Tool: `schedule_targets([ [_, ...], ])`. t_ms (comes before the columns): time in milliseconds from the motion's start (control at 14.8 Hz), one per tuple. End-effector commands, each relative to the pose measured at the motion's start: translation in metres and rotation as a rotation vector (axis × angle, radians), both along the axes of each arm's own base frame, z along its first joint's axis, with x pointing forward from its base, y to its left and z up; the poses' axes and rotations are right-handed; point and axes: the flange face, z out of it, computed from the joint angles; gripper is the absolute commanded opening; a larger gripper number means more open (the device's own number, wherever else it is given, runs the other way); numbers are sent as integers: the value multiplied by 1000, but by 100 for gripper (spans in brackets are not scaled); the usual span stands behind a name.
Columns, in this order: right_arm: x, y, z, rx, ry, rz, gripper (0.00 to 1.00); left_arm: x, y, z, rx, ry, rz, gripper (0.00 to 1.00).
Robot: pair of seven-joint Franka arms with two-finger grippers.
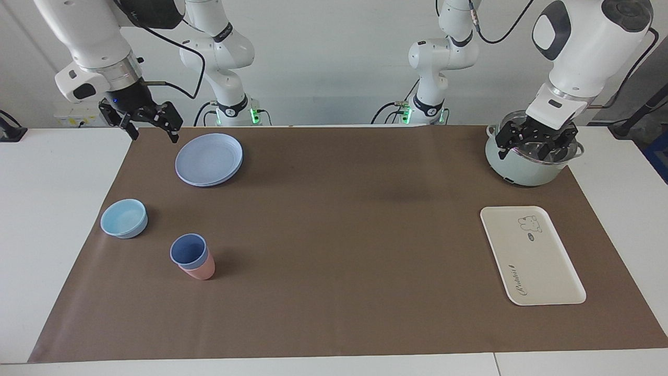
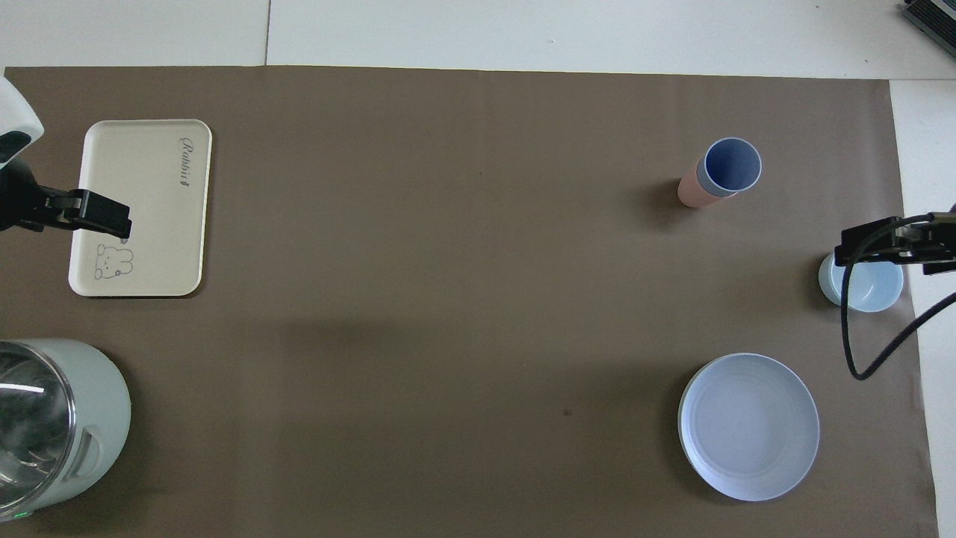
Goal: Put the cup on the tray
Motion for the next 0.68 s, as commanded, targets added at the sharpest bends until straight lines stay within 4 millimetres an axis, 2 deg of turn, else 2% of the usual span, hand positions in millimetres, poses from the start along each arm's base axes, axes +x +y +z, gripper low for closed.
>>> schedule_targets([
  [0, -4, 0, 4, 19, -13, 17, 100, -8, 5, 3, 18, -8, -5, 100],
  [135, 0, 1, 4, 19, -41, 60, 100, -8, 4, 1, 18, -5, -6, 100],
  [338, 11, -9, -3, 4, -90, 341, 100, -8, 4, 1, 18, -5, -6, 100],
  [473, 15, -34, -7, -13, -122, 476, 100, -8, 5, 1, 18, -5, -5, 100],
  [609, 24, -57, -26, 29, -183, 654, 100, -8, 4, 1, 18, -5, -6, 100],
])
